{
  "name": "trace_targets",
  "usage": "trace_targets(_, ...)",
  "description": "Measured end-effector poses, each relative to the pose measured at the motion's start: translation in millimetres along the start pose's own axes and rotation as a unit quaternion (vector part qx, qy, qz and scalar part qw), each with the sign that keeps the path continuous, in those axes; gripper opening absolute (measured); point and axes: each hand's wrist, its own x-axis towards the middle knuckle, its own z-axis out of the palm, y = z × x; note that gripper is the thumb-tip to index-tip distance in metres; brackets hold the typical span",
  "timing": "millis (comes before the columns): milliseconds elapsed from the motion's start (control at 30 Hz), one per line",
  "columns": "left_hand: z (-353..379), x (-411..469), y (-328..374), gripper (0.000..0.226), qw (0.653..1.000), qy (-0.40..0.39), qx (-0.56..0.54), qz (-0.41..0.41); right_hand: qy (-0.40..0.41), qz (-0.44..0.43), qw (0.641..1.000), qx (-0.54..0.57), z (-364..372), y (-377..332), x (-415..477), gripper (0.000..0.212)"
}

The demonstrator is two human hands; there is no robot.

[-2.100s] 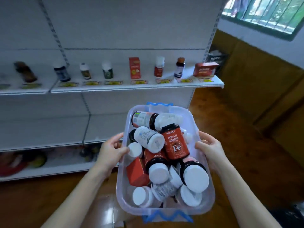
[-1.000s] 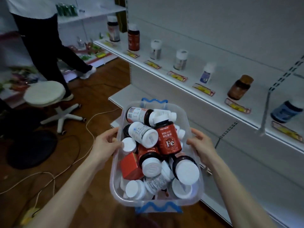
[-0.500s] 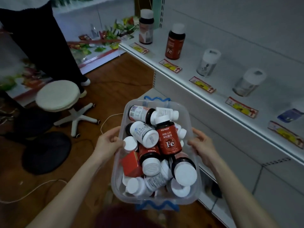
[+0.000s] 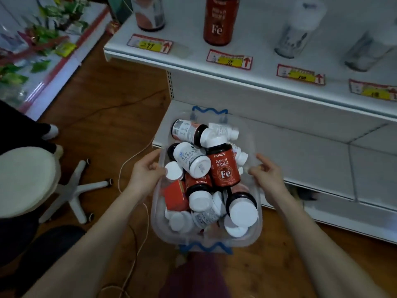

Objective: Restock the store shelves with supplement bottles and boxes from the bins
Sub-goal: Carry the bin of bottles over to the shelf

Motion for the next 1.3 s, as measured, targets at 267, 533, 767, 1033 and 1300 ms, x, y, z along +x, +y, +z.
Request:
trace_targets(267,24.2,83.0,-44.0,0.060,1.000,-0.020,0.016,-0.007,0.084,-0.028,0.996,0.013,26.6,45.7,65.3,0.050)
trace_targets(533,48.9,151.7,-61.2,0.057,0.999,-0.022,0.001,0.032,0.106,-0.064,0.992,0.010,41.1,66.5,125.6,0.049)
trace_targets(767,60.0,198.3,-45.3,0.054,0.998,-0.024,0.015,0.065,0.128,-0.075,0.989,0.029,45.3,50.0,168.5,0.050)
trace_targets(1033,76.1,244.8,-29.5,0.046,0.996,-0.013,0.008,0.089,0.130,-0.107,0.986,0.009,45.1,30.4,211.8,0.051)
trace_targets(1300,87.7,271.6,-12.9,0.049,0.995,-0.018,-0.006,0.095,0.109,-0.123,0.986,0.010,40.6,17.6,234.6,0.053)
